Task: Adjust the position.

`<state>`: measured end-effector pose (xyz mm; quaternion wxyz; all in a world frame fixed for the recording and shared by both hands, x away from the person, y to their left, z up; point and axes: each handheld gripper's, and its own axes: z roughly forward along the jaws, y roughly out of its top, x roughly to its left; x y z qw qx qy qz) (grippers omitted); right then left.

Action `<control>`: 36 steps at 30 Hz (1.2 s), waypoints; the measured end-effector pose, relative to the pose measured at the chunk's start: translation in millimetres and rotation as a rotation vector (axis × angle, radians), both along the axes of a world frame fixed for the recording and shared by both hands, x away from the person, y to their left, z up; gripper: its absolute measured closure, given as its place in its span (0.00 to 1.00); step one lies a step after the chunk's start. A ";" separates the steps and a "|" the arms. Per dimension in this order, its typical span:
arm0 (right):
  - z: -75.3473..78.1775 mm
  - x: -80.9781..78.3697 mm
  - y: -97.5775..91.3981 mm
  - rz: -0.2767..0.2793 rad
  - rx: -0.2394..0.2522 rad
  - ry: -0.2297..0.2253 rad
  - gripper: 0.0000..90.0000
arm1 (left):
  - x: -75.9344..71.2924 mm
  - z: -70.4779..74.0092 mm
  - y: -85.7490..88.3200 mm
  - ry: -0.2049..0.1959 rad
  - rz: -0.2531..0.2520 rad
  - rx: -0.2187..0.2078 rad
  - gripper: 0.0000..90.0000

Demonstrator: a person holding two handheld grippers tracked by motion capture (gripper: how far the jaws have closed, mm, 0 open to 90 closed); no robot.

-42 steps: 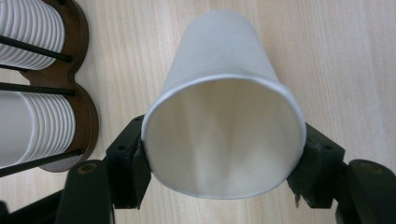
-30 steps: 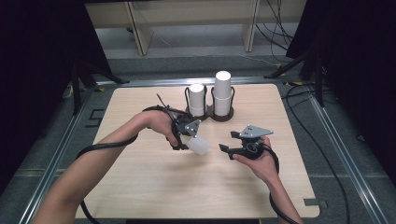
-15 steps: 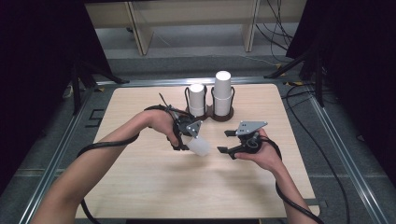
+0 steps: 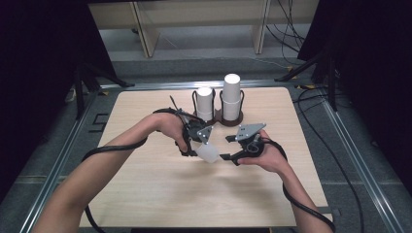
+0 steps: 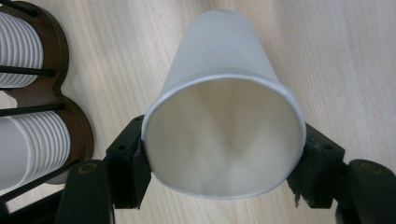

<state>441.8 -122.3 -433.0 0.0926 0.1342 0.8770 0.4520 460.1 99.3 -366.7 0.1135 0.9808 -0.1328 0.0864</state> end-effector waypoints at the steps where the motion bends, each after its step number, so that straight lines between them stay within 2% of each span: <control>1: 0.5 0.6 1.4 0.010 -0.007 -0.016 0.30 | 0.0 0.3 -0.4 -0.002 -0.001 0.003 0.35; 2: 0.6 0.4 2.8 0.015 -0.012 0.000 0.30 | -0.2 0.2 -0.7 -0.003 0.001 0.002 0.35; 3: 0.5 0.5 4.0 0.017 -0.013 -0.005 0.30 | 1.1 2.2 -1.6 -0.016 -0.020 0.036 0.35; 4: 1.2 0.7 5.0 0.020 -0.018 -0.016 0.30 | 1.0 2.5 -2.3 -0.021 -0.022 0.044 0.35; 9: 3.0 0.3 9.7 0.028 -0.018 -0.015 0.30 | 0.5 1.9 -3.8 -0.019 -0.015 0.037 0.35; 11: 3.8 1.6 11.0 0.040 -0.020 -0.043 0.30 | 0.2 1.2 -4.2 -0.013 -0.011 0.037 0.35; 12: 3.9 0.4 11.5 0.031 -0.019 -0.023 0.30 | 0.8 1.6 -4.4 -0.014 -0.018 0.048 0.35; 15: 4.3 1.3 14.6 0.039 -0.013 -0.043 0.30 | 1.0 1.4 -5.0 -0.015 -0.016 0.047 0.35; 16: 4.2 0.3 16.0 0.035 -0.014 -0.028 0.30 | 1.0 1.5 -5.3 -0.016 -0.017 0.047 0.35; 20: 4.3 0.4 22.8 0.042 -0.010 -0.034 0.30 | 1.3 1.9 -6.8 -0.017 -0.027 0.062 0.35; 21: 4.0 0.1 24.8 0.043 -0.007 -0.017 0.30 | 1.3 2.2 -7.1 -0.018 -0.027 0.062 0.35; 23: 4.3 1.9 28.2 0.062 -0.008 -0.046 0.30 | 1.1 1.8 -7.3 -0.014 -0.022 0.054 0.35; 27: 2.4 0.6 34.4 0.064 0.000 -0.013 0.30 | 1.5 1.1 -7.4 -0.017 -0.029 0.064 0.35; 30: 0.9 1.7 38.0 0.077 -0.001 -0.031 0.30 | 1.4 0.9 -7.3 -0.016 -0.028 0.064 0.35; 33: -0.1 0.3 41.3 0.082 0.000 -0.007 0.31 | 0.9 1.2 -7.4 -0.012 -0.023 0.060 0.35; 34: 0.0 0.5 42.1 0.088 -0.004 -0.017 0.31 | 0.8 1.3 -7.5 -0.012 -0.024 0.061 0.35; 35: -0.1 -0.3 43.5 0.089 -0.001 -0.001 0.32 | 0.5 1.3 -7.6 -0.010 -0.022 0.059 0.35; 36: -0.1 0.2 44.0 0.095 -0.007 -0.014 0.32 | 0.4 1.5 -7.8 -0.013 -0.024 0.058 0.35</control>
